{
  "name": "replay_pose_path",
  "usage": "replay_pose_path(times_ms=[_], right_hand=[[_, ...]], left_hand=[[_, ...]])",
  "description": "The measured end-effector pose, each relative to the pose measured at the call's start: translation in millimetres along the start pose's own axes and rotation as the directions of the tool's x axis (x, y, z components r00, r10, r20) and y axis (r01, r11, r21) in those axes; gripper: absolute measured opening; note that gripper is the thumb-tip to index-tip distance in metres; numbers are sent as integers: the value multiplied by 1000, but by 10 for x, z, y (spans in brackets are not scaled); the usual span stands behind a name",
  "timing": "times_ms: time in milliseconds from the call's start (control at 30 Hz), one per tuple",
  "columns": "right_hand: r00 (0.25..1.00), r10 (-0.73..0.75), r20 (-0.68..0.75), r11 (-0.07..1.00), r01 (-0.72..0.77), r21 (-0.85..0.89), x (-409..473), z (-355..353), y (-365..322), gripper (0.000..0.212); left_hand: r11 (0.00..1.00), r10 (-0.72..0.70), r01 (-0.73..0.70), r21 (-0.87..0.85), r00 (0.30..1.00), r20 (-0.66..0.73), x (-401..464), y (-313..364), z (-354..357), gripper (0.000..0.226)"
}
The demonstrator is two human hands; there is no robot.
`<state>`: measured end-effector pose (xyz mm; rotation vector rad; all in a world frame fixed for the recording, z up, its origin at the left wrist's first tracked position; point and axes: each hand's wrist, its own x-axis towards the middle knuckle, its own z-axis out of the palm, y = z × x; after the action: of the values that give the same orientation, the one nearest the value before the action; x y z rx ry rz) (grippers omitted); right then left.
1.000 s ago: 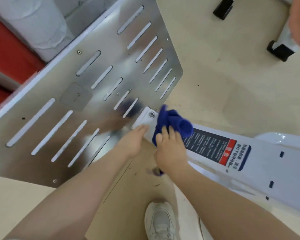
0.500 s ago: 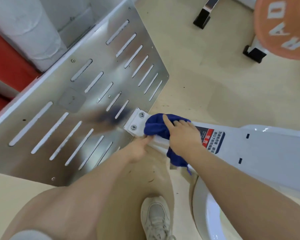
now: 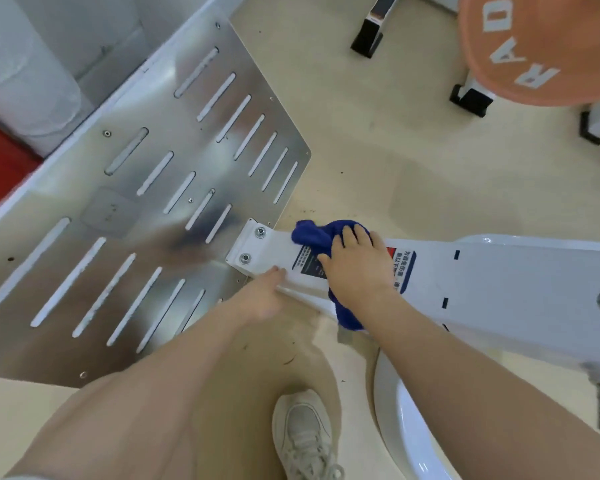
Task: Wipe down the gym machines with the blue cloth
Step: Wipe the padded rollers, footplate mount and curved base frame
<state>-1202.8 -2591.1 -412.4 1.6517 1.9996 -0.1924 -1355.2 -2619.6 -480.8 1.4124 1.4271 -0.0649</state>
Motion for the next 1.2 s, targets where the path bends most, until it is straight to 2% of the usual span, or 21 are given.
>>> replay_pose_path(times_ms=[67,133,167,233,300,367,500,600,667,733,800,867,1000,1100,1200], right_hand=[[998,-65,8,998,65,4,-237,47,-87,54],[987,-160,15,986,161,-32,-357,42,-71,60],[983,-186,-4,982,185,-38,-278,-2,3,63],[993,-118,-21,991,117,-57,2,-128,202,63],[999,-10,-30,994,7,-112,158,-194,301,47],[999,7,-40,991,-12,-136,93,-126,186,38],[991,-133,-9,983,131,-128,-58,39,-87,44],[957,-287,44,952,290,-95,350,20,-37,37],[926,-364,99,922,374,-98,655,74,-128,36],[926,-358,121,927,368,-69,923,202,-346,40],[947,-293,130,956,290,38,1143,298,-604,46],[964,-239,119,970,231,82,1270,329,-774,43],[969,-230,91,968,237,-85,1064,303,-611,53],[974,-183,131,954,208,-214,887,229,-411,49],[963,-216,162,962,238,-135,1151,189,-507,35]], left_hand=[[998,-13,11,-64,999,-42,0,17,34,42],[995,-10,5,-98,998,-58,4,60,20,23],[993,-3,-4,-119,999,-53,4,79,10,20],[989,21,-24,-148,999,-25,8,75,-8,29],[986,23,-25,-165,1000,-15,34,41,-18,51],[982,19,-20,-189,1000,-7,85,-23,0,61],[977,23,-31,-211,999,-40,109,-144,88,58],[954,95,-121,-276,990,-104,144,-134,87,53],[935,77,-123,-334,986,-145,289,-135,48,56],[955,159,-175,-239,984,-83,348,-239,3,68],[982,174,-175,-70,985,-9,411,-393,-38,80],[986,147,-147,72,989,10,455,-469,-64,73],[987,129,-135,87,989,79,478,-556,-93,79],[987,108,-123,108,985,137,439,-558,-132,83],[990,105,-116,81,986,132,455,-584,-105,85]])
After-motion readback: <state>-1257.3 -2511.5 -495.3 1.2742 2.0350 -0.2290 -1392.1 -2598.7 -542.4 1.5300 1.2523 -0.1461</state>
